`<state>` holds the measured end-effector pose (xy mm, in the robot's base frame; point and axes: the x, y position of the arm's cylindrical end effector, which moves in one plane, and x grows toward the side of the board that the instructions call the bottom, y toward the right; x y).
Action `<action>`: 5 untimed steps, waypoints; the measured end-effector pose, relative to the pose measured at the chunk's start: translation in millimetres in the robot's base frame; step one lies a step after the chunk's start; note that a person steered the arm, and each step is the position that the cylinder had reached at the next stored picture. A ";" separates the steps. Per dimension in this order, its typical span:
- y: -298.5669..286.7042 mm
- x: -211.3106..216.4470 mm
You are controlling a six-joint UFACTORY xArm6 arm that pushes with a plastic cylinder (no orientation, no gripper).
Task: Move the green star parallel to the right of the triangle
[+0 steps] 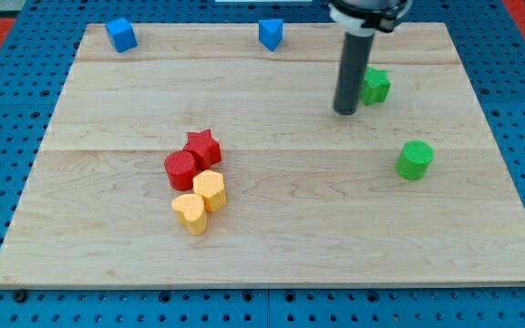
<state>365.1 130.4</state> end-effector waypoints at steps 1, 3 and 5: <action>25.4 -47.9; 22.1 -20.1; 26.6 -95.6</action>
<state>269.5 157.0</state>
